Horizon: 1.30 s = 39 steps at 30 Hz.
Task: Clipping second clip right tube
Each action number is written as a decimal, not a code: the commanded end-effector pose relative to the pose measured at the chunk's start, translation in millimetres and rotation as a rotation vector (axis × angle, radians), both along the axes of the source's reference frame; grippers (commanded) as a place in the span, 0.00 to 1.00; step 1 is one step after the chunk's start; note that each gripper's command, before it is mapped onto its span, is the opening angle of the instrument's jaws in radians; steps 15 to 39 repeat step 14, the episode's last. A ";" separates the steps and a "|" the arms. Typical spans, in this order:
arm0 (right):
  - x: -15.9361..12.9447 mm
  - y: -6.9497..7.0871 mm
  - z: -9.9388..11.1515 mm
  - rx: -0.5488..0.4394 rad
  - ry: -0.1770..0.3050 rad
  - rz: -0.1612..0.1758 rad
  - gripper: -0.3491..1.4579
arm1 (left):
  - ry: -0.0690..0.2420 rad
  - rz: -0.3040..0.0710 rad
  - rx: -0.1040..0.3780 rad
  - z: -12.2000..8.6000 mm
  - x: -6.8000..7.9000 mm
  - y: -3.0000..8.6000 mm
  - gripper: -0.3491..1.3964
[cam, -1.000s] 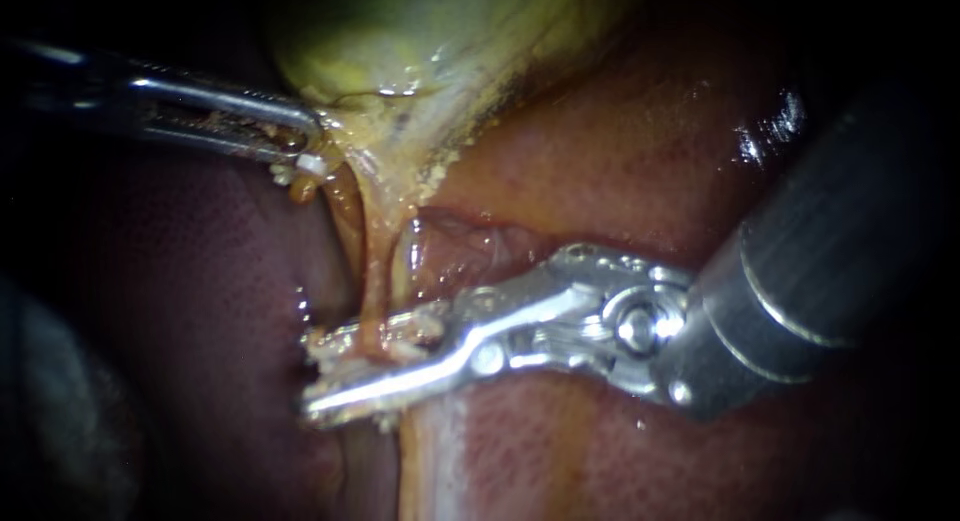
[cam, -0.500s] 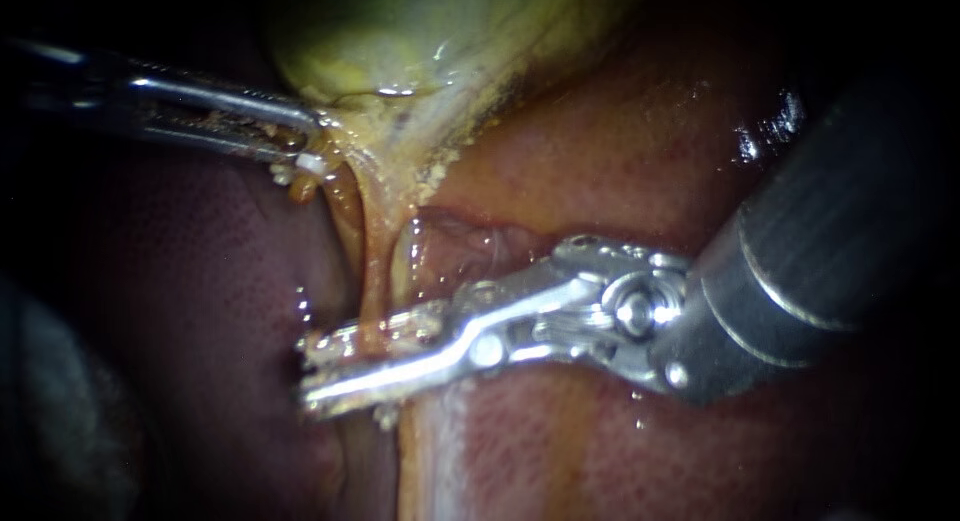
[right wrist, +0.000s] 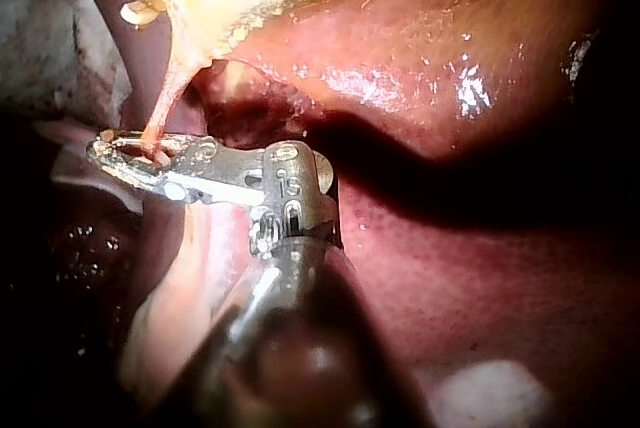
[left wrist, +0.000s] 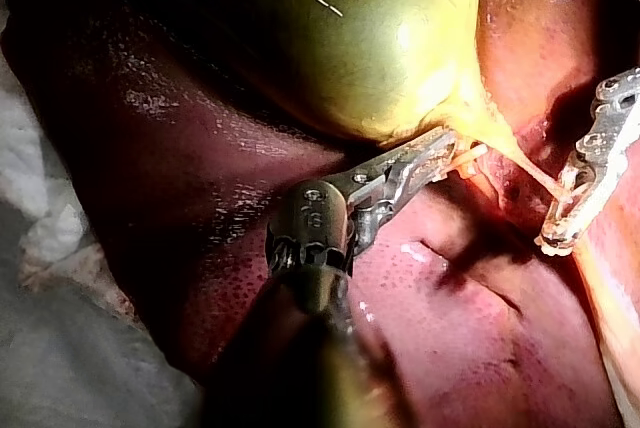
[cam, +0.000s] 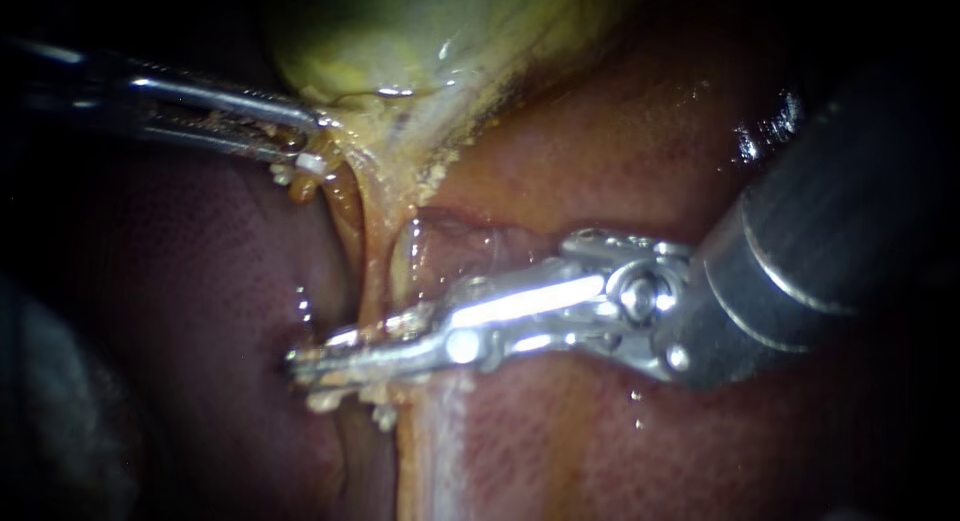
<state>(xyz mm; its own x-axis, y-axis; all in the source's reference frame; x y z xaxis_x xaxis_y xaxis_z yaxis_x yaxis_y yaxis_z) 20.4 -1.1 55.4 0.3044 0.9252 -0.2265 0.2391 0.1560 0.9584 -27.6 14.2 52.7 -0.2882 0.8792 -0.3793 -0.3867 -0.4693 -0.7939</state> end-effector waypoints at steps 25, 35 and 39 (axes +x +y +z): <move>0.0 -0.3 0.6 -0.010 -0.007 -0.005 0.00 | 0.000 0.000 0.000 0.1 0.0 0.1 0.00; 0.0 -0.3 0.6 -0.010 -0.007 -0.005 0.00 | 0.000 0.000 0.000 0.1 0.0 0.1 0.00; 0.0 -0.3 0.6 -0.010 -0.007 -0.005 0.00 | 0.000 0.000 0.000 0.1 0.0 0.1 0.00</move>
